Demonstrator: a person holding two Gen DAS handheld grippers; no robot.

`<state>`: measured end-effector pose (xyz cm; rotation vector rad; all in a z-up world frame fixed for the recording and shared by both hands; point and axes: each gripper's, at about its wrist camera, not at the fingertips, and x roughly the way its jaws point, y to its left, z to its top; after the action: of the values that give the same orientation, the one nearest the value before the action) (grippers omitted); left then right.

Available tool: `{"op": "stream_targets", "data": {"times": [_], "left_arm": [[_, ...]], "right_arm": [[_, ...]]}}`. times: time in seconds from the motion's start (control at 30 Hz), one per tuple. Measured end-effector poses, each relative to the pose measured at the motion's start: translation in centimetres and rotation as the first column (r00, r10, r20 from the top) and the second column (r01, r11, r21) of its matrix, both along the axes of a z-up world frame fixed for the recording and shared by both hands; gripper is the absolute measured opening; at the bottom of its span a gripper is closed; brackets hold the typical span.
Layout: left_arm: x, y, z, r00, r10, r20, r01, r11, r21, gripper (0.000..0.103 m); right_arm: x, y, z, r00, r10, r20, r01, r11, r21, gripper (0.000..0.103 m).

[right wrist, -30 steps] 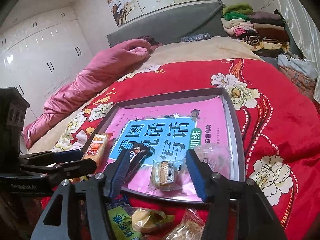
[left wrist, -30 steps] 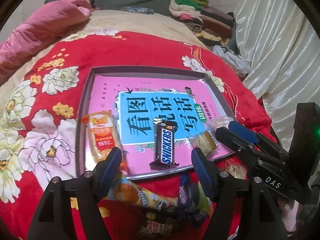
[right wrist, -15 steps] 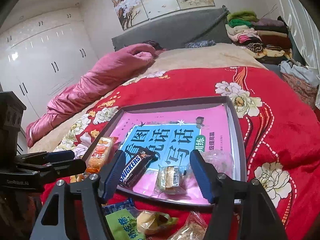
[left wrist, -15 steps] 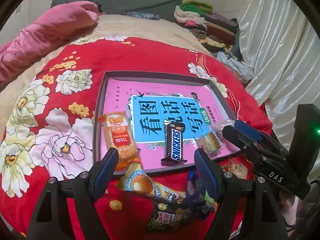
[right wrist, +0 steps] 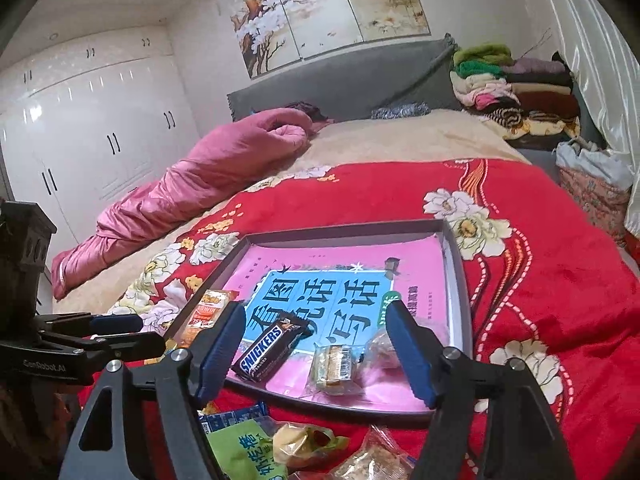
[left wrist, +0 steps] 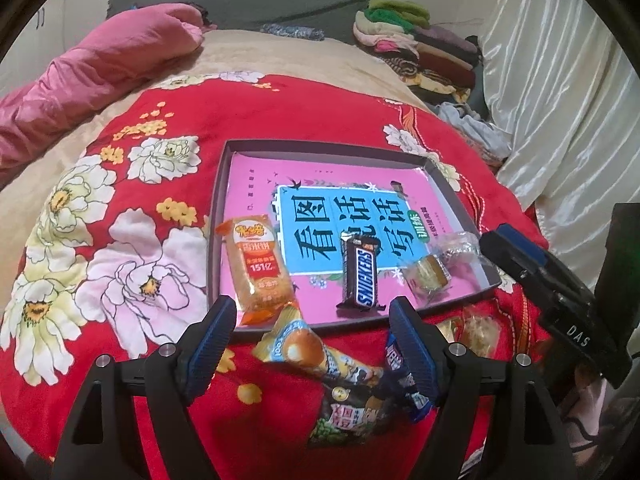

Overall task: Organize snacks
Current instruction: 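Withdraw both open tools from the tray back toward the snack pile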

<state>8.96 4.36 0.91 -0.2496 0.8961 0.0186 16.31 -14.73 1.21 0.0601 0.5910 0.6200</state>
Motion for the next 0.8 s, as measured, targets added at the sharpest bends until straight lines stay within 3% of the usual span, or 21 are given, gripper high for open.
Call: {"op": "stream_targets", "data": {"times": [0.8], "left_arm": [[-2.3,-0.9,-0.5,0.999,-0.032,-0.019,0.033,0.999,0.028,0.08]], "right_arm": [[-2.3,-1.6,0.1,1.0,-0.024,0.0,0.024,1.0,-0.02,0.076]]}}
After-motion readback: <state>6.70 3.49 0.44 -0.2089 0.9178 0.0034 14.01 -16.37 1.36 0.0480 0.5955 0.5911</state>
